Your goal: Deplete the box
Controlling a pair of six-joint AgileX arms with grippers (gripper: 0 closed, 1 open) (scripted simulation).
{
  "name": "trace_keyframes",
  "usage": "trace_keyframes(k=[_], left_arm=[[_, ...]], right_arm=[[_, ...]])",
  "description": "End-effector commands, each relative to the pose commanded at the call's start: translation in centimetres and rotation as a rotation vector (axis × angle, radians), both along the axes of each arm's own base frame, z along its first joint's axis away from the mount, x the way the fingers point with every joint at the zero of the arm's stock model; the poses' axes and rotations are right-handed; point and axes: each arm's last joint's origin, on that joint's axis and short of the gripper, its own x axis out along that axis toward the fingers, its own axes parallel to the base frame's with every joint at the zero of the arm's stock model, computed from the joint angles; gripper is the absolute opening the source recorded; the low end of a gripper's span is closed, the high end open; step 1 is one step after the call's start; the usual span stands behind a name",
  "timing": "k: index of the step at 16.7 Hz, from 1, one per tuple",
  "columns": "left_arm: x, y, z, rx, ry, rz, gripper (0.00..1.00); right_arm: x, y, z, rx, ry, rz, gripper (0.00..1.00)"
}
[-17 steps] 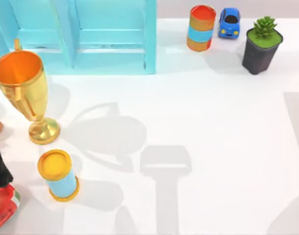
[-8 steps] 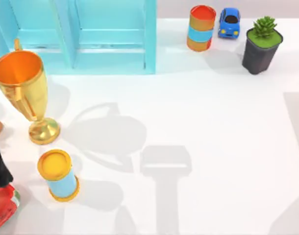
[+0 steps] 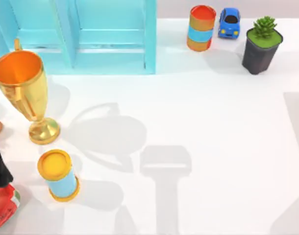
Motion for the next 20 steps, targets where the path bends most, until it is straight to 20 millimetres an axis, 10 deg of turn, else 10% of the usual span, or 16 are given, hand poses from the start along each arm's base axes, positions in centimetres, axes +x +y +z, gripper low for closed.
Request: trace_keyframes(k=[11, 20], left_arm=[[0.0, 0.0, 0.0, 0.0, 0.0, 0.0, 1.0], [0.0, 0.0, 0.0, 0.0, 0.0, 0.0, 1.0]], right_arm=[[0.1, -0.1, 0.4, -0.002, -0.002, -0.003, 0.0], [0.4, -0.3, 10.8, 0.009, 0.014, -0.002, 0.0]])
